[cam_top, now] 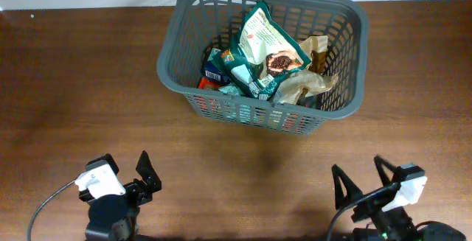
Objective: Pack container
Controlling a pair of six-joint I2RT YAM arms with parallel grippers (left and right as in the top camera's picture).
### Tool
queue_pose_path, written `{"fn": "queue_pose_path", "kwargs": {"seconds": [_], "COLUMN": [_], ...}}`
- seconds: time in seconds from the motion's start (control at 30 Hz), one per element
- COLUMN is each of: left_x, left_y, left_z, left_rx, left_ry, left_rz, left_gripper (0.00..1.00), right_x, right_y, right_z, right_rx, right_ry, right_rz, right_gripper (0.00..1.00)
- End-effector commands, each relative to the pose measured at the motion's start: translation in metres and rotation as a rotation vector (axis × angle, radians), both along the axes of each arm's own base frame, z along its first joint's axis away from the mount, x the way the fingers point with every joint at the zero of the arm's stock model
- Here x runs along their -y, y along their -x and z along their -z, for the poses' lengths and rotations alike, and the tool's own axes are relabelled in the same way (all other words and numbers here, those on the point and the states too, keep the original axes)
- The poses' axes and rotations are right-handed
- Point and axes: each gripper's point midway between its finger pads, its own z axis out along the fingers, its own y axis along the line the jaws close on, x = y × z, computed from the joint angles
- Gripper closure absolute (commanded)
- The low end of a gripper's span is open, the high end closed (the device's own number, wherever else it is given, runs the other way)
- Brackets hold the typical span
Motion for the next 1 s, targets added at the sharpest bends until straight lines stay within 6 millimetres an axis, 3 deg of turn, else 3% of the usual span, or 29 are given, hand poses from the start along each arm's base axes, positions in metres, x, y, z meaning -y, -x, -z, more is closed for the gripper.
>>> {"fn": "queue_pose_path", "kwargs": {"seconds": [0.0, 0.23, 0.37, 0.6, 0.73, 0.97], "left_x": [0.0, 0.0, 0.001, 0.0, 0.001, 0.0], "left_y": [0.0, 0.0, 0.0, 0.0, 0.0, 0.0], "left_z": [0.003, 0.003, 0.003, 0.003, 0.003, 0.003], "left_rx": [-0.006, -0.006, -0.006, -0.006, -0.006, -0.006], "left_ry": [0.01, 0.01, 0.01, 0.01, 0.01, 0.01], "left_rz": [-0.002, -0.002, -0.001, -0.002, -0.001, -0.002], "left_gripper": [0.01, 0.01, 0.01, 0.01, 0.01, 0.01], "right_x": [0.006, 0.022, 0.038, 0.056, 0.06, 0.053], "right_y": [-0.019, -0.056, -0.061, -0.065, -0.071, -0.082], "right_z": [0.0, -0.021, -0.018, -0.009, 0.011, 0.065], "right_rx": [0.091, 0.43, 0.502, 0.514, 0.461, 0.29], "right_ry": [0.009, 0.0, -0.006, 0.139, 0.149, 0.171], "right_rz": [0.03, 0.142, 0.236, 0.354, 0.375, 0.327], "right_gripper": [0.01, 0.01, 0.01, 0.01, 0.01, 0.01]}}
